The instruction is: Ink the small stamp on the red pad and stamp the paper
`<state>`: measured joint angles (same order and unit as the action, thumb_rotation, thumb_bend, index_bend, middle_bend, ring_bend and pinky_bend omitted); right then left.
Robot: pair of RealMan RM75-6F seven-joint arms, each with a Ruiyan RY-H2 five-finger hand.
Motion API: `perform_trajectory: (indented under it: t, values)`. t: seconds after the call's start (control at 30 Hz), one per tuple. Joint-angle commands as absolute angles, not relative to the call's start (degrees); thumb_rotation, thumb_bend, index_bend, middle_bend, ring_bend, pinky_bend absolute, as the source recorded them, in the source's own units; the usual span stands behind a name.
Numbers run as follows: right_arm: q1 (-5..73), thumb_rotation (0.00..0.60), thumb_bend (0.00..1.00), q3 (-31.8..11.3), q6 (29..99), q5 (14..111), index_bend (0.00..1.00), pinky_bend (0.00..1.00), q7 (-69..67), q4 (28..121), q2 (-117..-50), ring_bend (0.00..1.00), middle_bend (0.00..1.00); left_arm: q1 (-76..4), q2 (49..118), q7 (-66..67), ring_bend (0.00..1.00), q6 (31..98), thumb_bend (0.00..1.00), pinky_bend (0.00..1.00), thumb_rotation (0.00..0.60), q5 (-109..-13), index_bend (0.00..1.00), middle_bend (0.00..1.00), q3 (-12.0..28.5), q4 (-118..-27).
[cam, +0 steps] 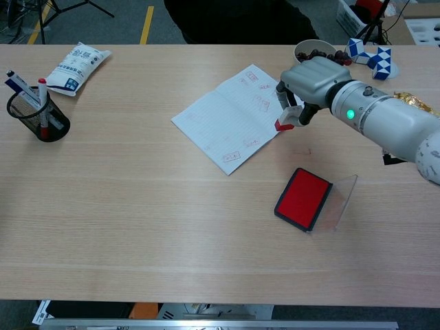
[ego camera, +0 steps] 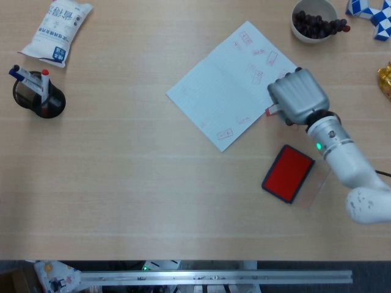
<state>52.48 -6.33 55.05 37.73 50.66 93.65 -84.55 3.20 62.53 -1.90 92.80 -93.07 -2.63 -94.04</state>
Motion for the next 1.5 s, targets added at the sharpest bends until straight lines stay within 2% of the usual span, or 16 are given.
perform_trajectory:
  t: [0.03,0.47,0.83,1.5]
  values:
    - [54.11,0.600,0.35,-7.03,55.52,35.57,0.70,0.39,51.75,91.89,-86.40,0.45,0.54,3.16,62.53,-2.04,0.13,92.66,0.12,0.09,0.600,-92.92,0.00,0.11,-2.56,-93.90]
    - [60.12,0.600,0.35,-8.71,57.03,29.39,0.70,0.39,56.19,85.82,-94.18,0.45,0.54,3.45,62.48,-2.52,0.13,92.82,0.12,0.09,0.600,-92.74,0.00,0.11,-2.61,-93.55]
    - [64.48,0.600,0.35,-10.10,55.61,24.30,0.71,0.39,58.90,77.84,-101.10,0.45,0.54,3.47,62.37,-2.95,0.13,92.40,0.12,0.09,0.600,-92.15,0.00,0.11,-2.52,-93.20]
    - [67.79,0.600,0.35,-9.40,54.09,19.64,0.71,0.39,63.27,70.50,-106.61,0.45,0.54,3.42,62.54,-3.24,0.13,91.20,0.12,0.09,0.600,-90.62,0.00,0.11,-2.27,-92.52]
